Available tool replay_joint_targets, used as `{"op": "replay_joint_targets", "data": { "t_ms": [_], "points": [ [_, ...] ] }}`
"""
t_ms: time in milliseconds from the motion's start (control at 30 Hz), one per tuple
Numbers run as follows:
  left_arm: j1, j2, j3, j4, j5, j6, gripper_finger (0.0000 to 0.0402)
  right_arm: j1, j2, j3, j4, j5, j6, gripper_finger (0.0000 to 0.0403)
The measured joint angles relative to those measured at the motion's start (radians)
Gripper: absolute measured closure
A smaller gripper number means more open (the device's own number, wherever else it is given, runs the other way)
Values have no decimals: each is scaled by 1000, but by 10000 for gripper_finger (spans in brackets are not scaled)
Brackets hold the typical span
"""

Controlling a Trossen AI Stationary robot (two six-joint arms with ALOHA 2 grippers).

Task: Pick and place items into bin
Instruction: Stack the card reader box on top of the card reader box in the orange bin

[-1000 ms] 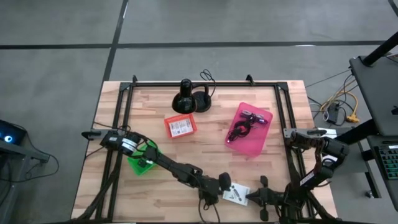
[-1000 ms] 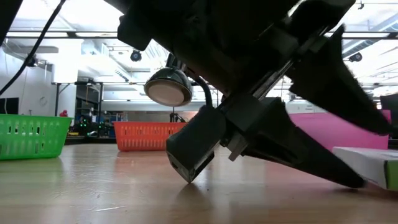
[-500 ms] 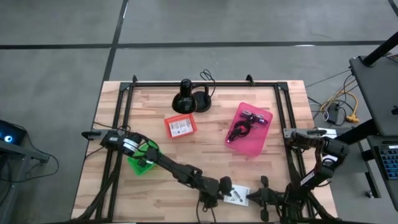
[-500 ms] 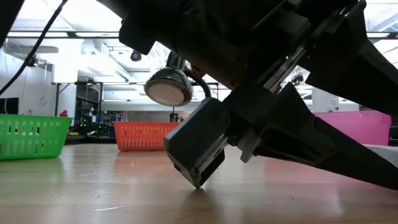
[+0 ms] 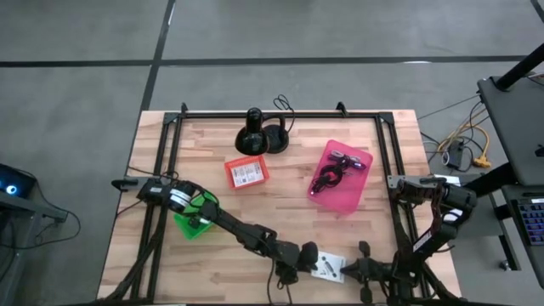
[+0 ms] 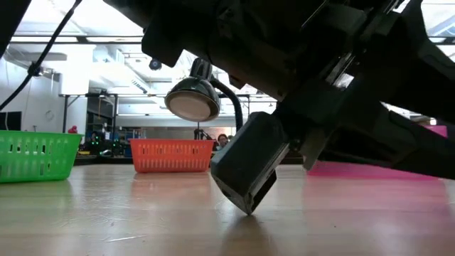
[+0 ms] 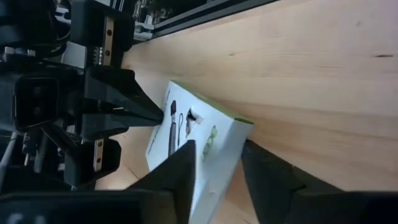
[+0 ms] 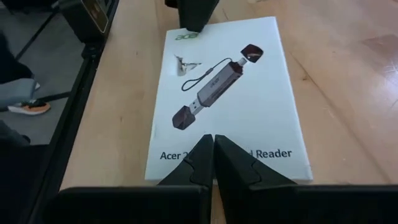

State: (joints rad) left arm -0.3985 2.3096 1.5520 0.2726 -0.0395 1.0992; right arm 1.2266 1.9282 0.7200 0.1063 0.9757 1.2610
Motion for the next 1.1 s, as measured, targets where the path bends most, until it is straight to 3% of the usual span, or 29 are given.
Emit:
{"op": "replay_joint_targets", "data": {
  "t_ms": [300,567,767,1100],
  "points": [
    [4,0,1,8,20,13,373,0,0,2,10,-5,2,394],
    [7,2,3,48,41,22,384,-1,-1,3,13,-8,4,394],
    [13,2,-2,58,48,34,349,-1,5,1,16,-6,15,394],
    [19,7,0,61,47,60,238,-2,38,-21,103,38,19,395]
  ]
}}
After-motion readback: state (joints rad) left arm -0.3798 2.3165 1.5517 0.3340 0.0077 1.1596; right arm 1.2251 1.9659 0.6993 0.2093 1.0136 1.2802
